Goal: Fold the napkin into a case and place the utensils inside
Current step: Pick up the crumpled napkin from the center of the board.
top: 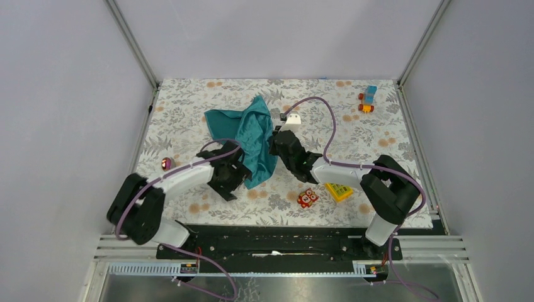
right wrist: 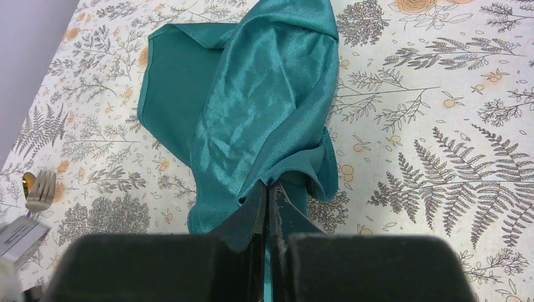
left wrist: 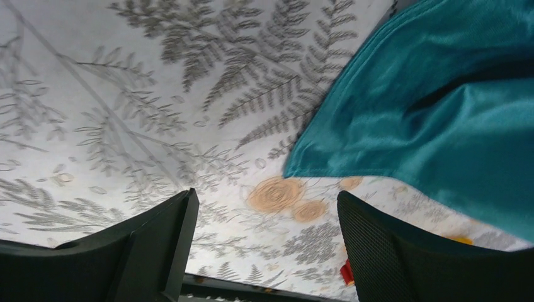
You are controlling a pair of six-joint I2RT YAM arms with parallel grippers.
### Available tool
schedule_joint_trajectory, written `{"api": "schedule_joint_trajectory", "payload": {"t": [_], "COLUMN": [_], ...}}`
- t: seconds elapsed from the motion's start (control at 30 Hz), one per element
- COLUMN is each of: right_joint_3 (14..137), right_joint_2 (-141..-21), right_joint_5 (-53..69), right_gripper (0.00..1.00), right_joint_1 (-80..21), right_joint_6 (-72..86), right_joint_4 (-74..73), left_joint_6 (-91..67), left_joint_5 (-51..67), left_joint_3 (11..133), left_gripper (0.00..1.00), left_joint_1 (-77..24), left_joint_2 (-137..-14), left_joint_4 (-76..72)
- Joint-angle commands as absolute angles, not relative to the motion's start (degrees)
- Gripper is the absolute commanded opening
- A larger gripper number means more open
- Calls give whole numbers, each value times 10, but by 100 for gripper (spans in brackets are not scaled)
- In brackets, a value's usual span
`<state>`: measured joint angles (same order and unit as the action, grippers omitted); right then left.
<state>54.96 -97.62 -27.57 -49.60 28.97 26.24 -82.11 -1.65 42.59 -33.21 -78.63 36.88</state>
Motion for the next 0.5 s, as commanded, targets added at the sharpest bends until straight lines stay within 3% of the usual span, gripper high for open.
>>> {"api": "schedule_joint_trajectory", "payload": {"t": [0.0,0.17,0.27,0.4,0.47], "right_joint_3": [550,545,543,542,540], "right_joint_2": [-964,-962,-959,-957,-954], "right_joint_5": [-303,-301,-299,-294,-292], "right_gripper": [0,0,0,0,0], "right_joint_1": [-494,-488,-485,-480,-478], "right_joint_6": [295,299,304,308,307], "right_joint_4": [291,291,291,289,289], "left_joint_6": [-885,-889,-899,-923,-932], "left_joint_5": [-3,-3,29,33,21], "left_joint_3": [512,586,599,590,578], "left_gripper": [87,85,67,61,53], "left_joint_1": [-335,-337,-337,-337,-337], "left_joint_2": [-873,-966,-1009,-1037,-1042], "left_joint_4": [419,473,490,485,478]}}
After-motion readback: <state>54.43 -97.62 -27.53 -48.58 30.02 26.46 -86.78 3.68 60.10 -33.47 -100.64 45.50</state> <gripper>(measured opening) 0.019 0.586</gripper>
